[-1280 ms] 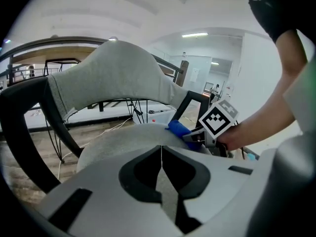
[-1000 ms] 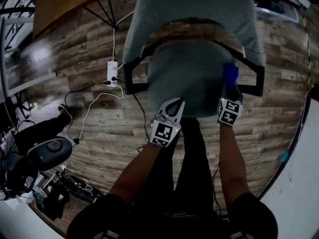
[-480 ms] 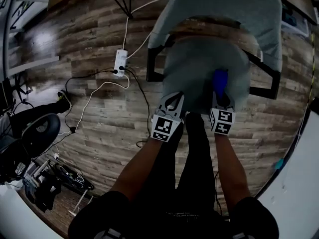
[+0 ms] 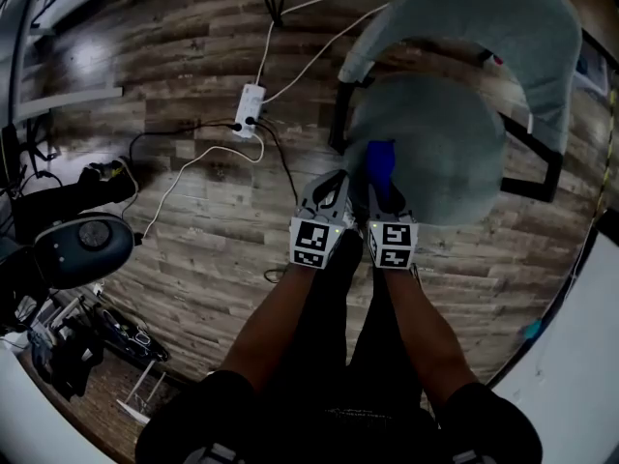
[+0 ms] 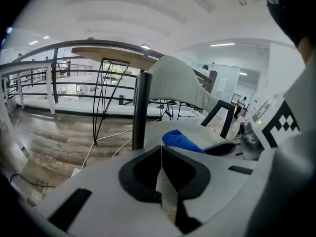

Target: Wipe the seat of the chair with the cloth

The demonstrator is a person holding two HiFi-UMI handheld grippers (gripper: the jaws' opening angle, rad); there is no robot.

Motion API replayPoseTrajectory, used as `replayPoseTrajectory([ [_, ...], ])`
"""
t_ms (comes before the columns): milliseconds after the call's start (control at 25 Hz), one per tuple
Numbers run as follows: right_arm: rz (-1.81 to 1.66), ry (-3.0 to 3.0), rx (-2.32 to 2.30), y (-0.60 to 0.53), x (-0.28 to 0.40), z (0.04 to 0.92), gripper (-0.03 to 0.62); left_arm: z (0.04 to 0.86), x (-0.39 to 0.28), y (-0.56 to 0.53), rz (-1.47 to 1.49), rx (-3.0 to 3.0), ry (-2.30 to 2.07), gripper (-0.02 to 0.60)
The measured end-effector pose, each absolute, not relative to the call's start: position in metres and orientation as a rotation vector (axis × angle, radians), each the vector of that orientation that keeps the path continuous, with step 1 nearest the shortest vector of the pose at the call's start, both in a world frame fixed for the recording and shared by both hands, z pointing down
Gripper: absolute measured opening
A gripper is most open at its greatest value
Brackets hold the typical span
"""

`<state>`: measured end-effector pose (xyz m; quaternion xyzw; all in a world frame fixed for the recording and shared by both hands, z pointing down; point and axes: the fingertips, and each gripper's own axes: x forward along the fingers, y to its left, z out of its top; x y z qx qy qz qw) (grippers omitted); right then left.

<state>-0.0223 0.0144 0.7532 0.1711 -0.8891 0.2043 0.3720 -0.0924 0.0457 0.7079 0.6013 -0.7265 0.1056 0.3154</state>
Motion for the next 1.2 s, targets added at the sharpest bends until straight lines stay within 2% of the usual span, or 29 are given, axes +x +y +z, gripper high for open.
replayPoseTrajectory([
  [160,0.508,-2.273,0.383,0.037,-0.053,0.758,0.114,0.709,-0.112,0.064,0.290,1.559,-1.930,0.011],
  [400,0.518,-2.212,0.371,0.061,-0.062,0.781,0.114,0.703,-0.138,0.091,0.322,1.504,-1.978,0.011],
  [640,0.491,-2.225,0.372,0.053,-0.056,0.787,0.114,0.704,-0.128,0.092,0.354,1.506,-1.967,0.011],
  [1200,0.548,-2.214,0.575,-0.017,0.030,0.785,0.114,0.690,-0.059,0.049,0.337,1.549,-1.937,0.011],
])
